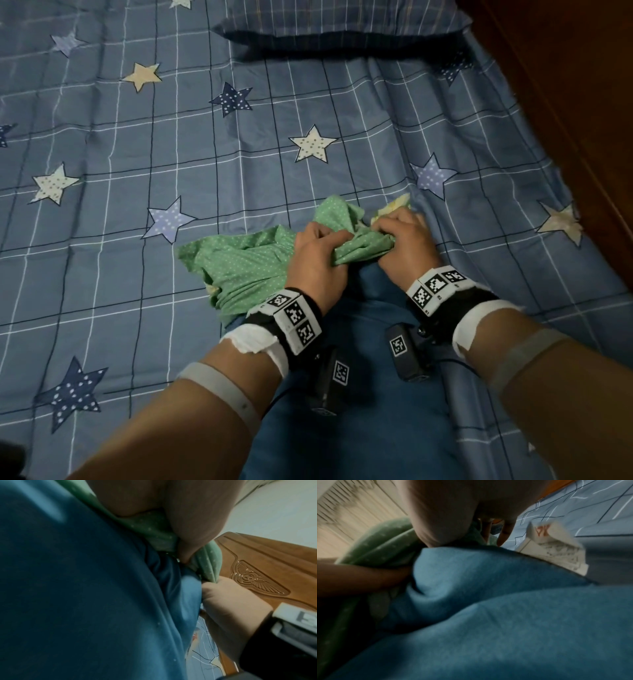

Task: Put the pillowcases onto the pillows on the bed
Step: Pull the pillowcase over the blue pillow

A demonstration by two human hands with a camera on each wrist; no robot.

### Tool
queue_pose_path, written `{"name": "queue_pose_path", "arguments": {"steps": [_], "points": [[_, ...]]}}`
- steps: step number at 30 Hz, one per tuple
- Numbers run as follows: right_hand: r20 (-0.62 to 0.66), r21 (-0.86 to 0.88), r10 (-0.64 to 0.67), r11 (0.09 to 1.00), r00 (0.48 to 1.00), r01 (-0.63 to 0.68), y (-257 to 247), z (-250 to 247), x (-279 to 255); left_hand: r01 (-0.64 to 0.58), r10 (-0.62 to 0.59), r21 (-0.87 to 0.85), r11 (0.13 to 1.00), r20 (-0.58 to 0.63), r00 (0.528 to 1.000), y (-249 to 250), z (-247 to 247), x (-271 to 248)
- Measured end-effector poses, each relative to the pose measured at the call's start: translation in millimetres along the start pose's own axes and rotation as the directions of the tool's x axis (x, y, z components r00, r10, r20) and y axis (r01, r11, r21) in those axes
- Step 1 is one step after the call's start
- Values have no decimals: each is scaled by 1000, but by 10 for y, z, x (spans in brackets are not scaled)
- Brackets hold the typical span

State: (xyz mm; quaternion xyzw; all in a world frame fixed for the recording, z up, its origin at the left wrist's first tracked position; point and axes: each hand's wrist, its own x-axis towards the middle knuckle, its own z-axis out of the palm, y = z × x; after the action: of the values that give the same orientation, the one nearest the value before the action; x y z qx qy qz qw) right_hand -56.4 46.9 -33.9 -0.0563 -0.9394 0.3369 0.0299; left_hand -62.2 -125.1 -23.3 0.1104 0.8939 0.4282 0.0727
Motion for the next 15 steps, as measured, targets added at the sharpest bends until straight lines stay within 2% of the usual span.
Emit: {"name": "queue_pose_path", "arguments": {"steps": [2,5,7,9,11,13,15], "points": [[-35,-48,-61,997,997,60,30,4,14,-37,36,-57,998,-24,999,-27,31,24],[-66,-65,-123,991,990,119,1,41,35,-36,38,-117,993,13,999,-14,33,44],[-122,45,-112,992,986,118,-56,53,58,24,-18,-101,995,56,998,-2,27,60],[-157,159,-29,986,987,55,-116,37,93,113,-111,-16,993,103,989,9,30,70],[-110,212,38,977,993,-14,-186,20,110,169,-179,85,982,137,974,4,34,86],[5,202,7,979,1000,-8,-229,0,101,209,-230,147,967,147,962,-7,25,129],[152,116,-21,993,988,4,-199,-31,77,224,-260,211,951,163,952,7,11,169]]}}
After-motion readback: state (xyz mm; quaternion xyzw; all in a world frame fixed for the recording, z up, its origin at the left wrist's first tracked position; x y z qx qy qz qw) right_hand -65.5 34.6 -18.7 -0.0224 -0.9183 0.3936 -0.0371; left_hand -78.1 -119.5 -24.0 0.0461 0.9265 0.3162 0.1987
